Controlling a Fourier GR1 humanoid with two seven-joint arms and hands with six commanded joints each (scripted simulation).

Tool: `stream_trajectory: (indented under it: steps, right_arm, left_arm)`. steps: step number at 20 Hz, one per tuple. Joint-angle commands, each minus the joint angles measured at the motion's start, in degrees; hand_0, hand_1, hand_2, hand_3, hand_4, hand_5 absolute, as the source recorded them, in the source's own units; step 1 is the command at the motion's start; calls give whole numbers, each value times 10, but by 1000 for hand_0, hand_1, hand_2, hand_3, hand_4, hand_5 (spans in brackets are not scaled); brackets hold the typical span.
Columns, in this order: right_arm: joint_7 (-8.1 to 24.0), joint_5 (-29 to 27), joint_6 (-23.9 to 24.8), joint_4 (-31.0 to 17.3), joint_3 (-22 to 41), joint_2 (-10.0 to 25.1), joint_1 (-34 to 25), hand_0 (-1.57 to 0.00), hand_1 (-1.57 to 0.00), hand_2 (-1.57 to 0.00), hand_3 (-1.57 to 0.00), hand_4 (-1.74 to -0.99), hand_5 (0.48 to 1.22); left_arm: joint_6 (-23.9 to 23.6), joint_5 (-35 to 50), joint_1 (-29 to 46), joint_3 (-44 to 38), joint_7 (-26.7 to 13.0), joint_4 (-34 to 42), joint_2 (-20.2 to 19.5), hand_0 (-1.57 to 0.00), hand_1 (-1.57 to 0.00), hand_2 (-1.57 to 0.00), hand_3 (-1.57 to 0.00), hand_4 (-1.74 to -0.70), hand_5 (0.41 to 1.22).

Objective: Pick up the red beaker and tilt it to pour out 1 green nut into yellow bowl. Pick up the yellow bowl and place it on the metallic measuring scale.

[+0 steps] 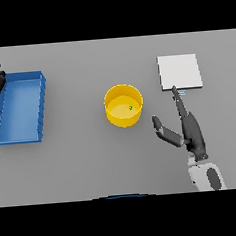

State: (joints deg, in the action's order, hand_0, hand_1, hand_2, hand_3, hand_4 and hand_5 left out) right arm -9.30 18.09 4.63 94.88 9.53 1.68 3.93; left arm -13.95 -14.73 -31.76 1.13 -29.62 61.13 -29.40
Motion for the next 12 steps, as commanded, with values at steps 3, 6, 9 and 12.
stream_trajectory:
  steps: [3,6,9,12]
  right_arm:
    - [1,10,6,-3,6,-6,6,1,1,1,1,-1013,644]
    - [4,13,10,2,3,-2,6,1,1,1,1,-1021,636]
    - [0,6,5,3,1,0,13,1,1,1,1,-1009,634]
    - [-4,-1,2,0,-1,0,13,1,1,1,1,-1004,635]
  left_arm:
    - [-3,-4,28,7,-10,30,2,-1571,-1571,-1571,-1555,-1741,1046]
    - [8,-22,51,23,-17,48,-5,-1571,-1571,-1571,-1563,-1536,892]
    - [25,-14,79,26,-21,83,-14,-1496,-1378,-1351,-1310,-1161,780]
    - [36,-12,83,29,-26,86,-16,-965,-796,-816,-768,-958,696]
